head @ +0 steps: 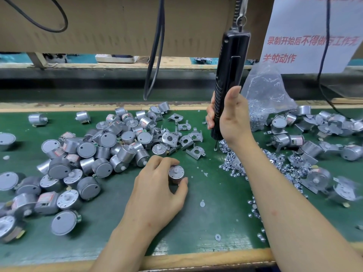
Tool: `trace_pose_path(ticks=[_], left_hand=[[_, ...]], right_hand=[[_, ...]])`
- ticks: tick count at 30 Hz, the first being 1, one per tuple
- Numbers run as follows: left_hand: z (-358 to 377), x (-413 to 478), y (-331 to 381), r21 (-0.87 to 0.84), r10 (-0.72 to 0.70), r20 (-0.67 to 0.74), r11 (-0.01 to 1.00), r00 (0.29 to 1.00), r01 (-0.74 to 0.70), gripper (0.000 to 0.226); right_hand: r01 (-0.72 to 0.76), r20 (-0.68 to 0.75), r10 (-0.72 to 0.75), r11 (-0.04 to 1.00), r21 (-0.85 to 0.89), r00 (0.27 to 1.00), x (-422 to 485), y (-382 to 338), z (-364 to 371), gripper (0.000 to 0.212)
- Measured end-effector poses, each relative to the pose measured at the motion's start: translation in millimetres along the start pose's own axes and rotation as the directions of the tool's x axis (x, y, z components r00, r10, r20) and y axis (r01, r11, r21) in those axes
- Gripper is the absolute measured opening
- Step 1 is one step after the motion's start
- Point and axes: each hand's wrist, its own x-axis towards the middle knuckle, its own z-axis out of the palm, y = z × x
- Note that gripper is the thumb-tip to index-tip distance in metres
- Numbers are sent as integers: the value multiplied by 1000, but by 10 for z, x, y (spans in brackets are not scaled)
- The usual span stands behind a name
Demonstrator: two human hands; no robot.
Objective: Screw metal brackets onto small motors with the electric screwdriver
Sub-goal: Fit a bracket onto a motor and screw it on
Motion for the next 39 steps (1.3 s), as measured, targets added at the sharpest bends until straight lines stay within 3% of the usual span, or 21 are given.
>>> trace_pose_path(ticks=[13, 21, 26, 39], left_hand=[[27, 13, -21, 7, -35, 21, 999, 999, 35, 31], [17, 102, 51, 244, 34, 203, 966, 979, -84, 62], [112, 212, 138, 354, -8, 294, 930, 956, -101, 70], [189, 235, 134, 442, 56, 273, 880, 961, -177, 83]], right_hand=[[-13, -21, 14, 1000, 6, 1000, 9, 27, -16, 101], [-5, -16, 5, 1000, -17, 1000, 11, 44, -21, 113], [-2, -11, 2, 1000, -11, 1000, -1, 44, -14, 113], [-4, 8, 4, 1000, 15, 1000, -33, 10, 25, 113]])
